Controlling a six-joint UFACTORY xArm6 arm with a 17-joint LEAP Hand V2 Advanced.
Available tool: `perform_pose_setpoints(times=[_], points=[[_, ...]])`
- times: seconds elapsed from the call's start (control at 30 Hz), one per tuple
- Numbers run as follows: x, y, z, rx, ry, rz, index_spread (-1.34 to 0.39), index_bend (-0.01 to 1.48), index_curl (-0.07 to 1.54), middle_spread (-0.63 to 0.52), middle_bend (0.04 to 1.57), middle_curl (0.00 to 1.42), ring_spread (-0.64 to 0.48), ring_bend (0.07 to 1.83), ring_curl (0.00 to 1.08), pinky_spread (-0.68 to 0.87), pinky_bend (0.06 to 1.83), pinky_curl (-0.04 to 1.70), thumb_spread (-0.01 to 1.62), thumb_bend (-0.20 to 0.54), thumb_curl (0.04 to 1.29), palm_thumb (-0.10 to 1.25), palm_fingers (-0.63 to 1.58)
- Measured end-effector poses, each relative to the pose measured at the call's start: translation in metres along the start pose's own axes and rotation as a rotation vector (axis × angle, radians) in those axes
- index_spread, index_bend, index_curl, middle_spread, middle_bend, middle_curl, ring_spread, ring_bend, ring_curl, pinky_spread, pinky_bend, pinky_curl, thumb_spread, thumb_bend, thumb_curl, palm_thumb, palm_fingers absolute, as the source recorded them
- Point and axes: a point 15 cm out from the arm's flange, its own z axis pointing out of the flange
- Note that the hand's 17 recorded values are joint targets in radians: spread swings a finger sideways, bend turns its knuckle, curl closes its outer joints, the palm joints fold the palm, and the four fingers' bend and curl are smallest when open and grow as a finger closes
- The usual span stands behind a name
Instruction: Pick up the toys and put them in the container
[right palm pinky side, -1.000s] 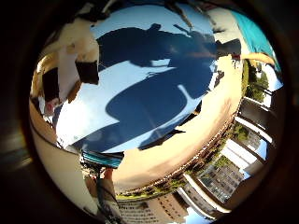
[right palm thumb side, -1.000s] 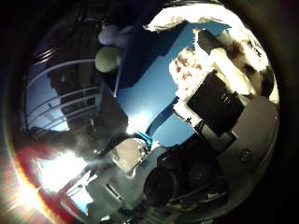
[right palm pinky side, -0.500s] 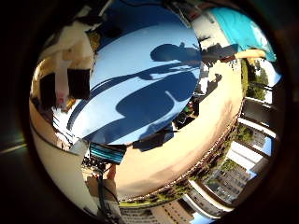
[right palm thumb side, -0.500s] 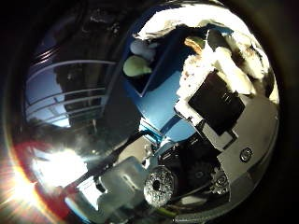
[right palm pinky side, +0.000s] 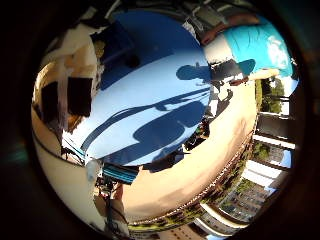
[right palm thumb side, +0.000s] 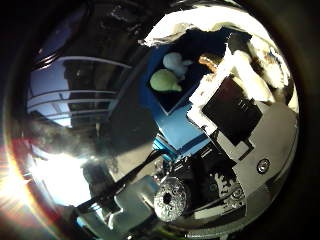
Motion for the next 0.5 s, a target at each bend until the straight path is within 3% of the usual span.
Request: perform_pose_setpoints(times=[0.27,0.5], points=[[-0.058,-0.076,0.026,0.061,0.028,-0.010,-1.14,0.80,0.42,-0.22,1.27,1.11,-0.11,1.54,0.84,0.12,1.56,0.91,1.07,-0.011,0.93,1.00,0.82],[-0.068,-0.149,0.091,0.097,0.044,0.084,-1.16,0.78,0.54,-0.21,1.28,1.11,-0.11,1.55,0.83,0.12,1.57,0.92,1.06,-0.020,0.95,0.98,0.80]])
